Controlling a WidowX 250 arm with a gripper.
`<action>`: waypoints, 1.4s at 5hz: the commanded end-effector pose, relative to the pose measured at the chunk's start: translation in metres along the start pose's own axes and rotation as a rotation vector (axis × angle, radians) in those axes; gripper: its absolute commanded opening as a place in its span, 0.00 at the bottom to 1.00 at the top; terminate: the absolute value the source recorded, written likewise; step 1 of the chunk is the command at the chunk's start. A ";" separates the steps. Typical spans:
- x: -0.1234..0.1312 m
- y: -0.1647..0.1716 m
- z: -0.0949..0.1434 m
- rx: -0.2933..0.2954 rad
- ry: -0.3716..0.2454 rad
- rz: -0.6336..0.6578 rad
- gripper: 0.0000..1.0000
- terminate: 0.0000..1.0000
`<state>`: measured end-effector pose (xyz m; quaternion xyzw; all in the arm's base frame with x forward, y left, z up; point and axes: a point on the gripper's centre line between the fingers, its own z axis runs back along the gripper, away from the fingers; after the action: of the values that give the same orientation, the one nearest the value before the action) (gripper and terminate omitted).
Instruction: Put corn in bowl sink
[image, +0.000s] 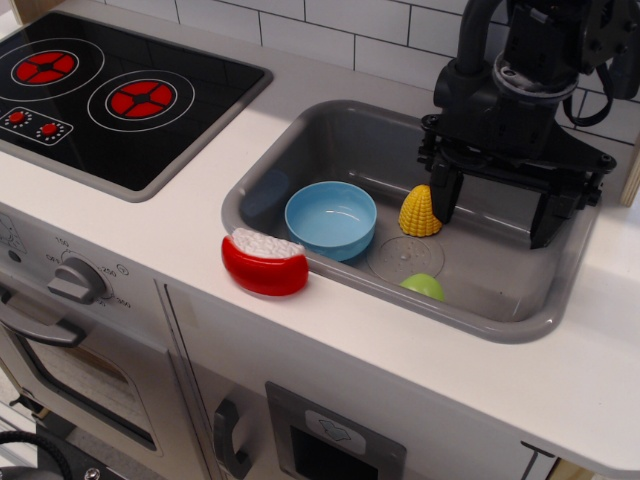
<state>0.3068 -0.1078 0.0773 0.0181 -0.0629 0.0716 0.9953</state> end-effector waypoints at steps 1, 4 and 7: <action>0.000 0.000 0.000 0.000 0.000 0.000 1.00 0.00; 0.053 0.067 -0.010 0.045 -0.019 -0.005 1.00 0.00; 0.080 0.067 -0.043 -0.003 -0.140 -0.061 1.00 0.00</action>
<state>0.3713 -0.0280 0.0269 0.0283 -0.1020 0.0382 0.9936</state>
